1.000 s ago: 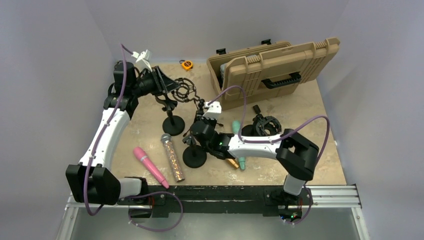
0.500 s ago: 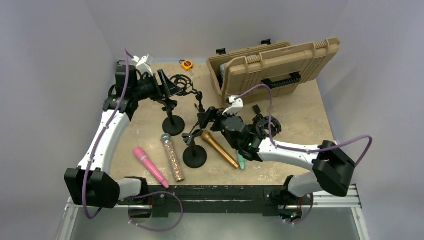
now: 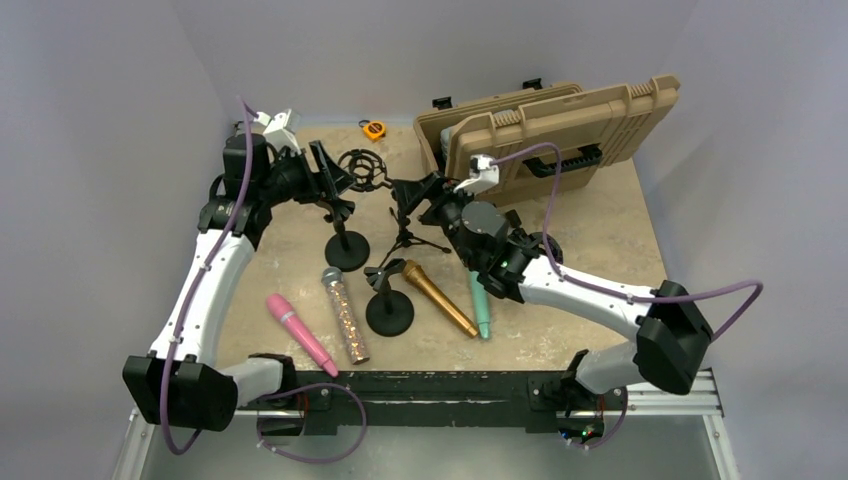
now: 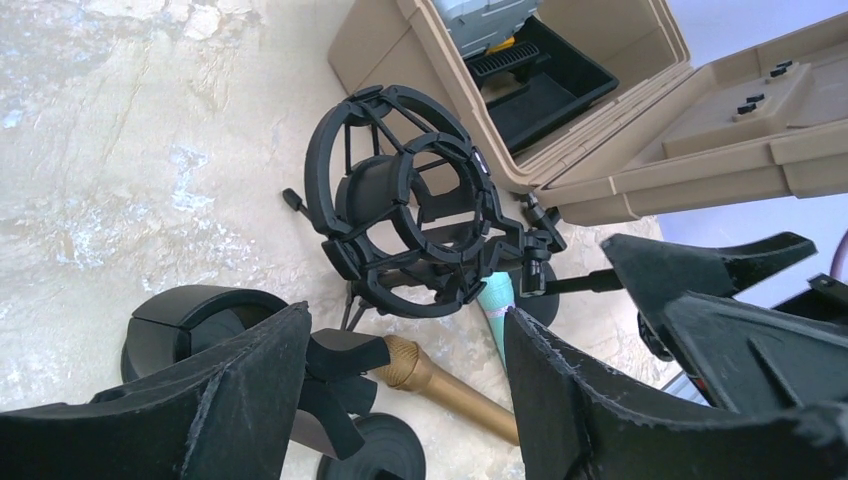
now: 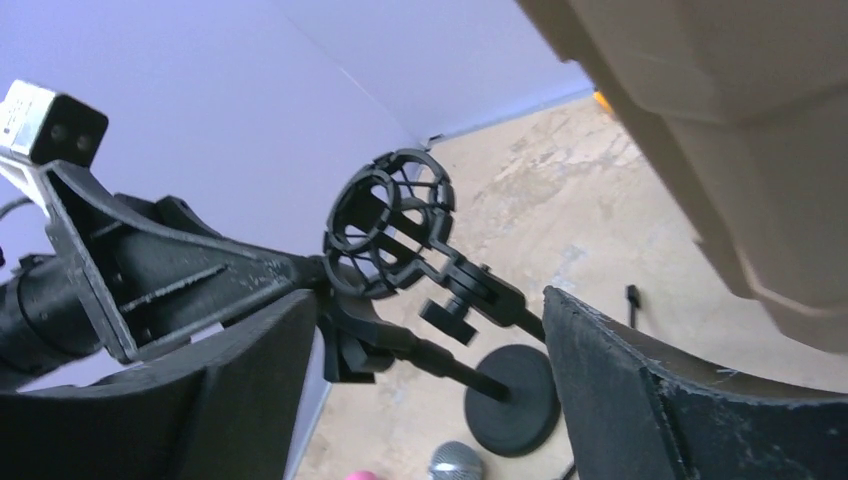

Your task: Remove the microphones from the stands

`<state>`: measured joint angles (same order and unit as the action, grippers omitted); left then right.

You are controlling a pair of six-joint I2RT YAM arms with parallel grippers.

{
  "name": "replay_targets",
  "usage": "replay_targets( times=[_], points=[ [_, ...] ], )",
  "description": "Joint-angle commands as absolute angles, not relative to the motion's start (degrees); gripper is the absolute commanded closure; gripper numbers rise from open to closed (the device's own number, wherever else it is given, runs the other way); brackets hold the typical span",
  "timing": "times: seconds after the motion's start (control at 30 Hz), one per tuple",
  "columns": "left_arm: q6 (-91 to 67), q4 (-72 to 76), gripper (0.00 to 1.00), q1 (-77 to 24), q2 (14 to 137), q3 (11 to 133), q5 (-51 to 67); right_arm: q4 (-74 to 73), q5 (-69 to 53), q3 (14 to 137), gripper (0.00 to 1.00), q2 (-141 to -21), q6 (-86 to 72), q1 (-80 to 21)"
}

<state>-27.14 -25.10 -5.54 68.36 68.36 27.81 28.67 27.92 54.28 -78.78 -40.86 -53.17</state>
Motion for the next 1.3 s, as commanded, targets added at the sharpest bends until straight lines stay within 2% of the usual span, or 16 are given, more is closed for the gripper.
replay_targets(
  times=[0.0,0.13,0.43,0.6,0.77,0.9,1.03,1.13,1.2,1.27],
  points=[
    [-25.27,-24.32,0.31,-6.35,65.54,70.14,26.89,27.74,28.31,59.06,0.27,-82.70,-44.33,-52.79],
    [-25.23,-24.13,0.35,-6.85,65.15,70.14,27.35,28.40,26.88,60.08,0.46,-85.00,-44.75,-52.73],
    [-25.18,-24.02,0.37,-7.03,64.37,70.23,27.70,28.85,27.14,56.57,0.50,-89.36,-45.59,-52.75],
    [-24.61,-24.43,0.37,-6.99,63.44,70.22,26.39,28.60,27.52,51.62,0.60,-90.15,-46.42,-52.74],
    [-24.30,-24.47,0.38,-7.03,63.13,70.22,25.85,31.90,25.78,47.16,0.62,-88.98,-46.04,-52.76],
    [-23.62,-24.52,0.38,-7.24,63.06,70.18,25.61,33.59,24.27,46.50,0.69,-90.52,-45.56,-52.73],
    [-21.49,-25.33,0.37,-9.13,62.60,70.78,23.81,35.28,22.26,44.53,0.69,-92.58,-46.15,-52.76],
    [-21.28,-25.60,0.35,-10.01,62.93,70.80,23.12,36.45,21.61,44.61,0.65,-91.64,-44.84,-52.73],
    [-21.67,-25.65,0.33,-9.95,63.33,70.83,23.59,37.31,21.08,45.29,0.52,-89.51,-43.82,-52.75],
    [-21.86,-25.75,0.32,-9.93,63.54,70.83,23.73,38.00,20.44,46.33,0.35,-87.19,-42.65,-52.67]
  ],
)
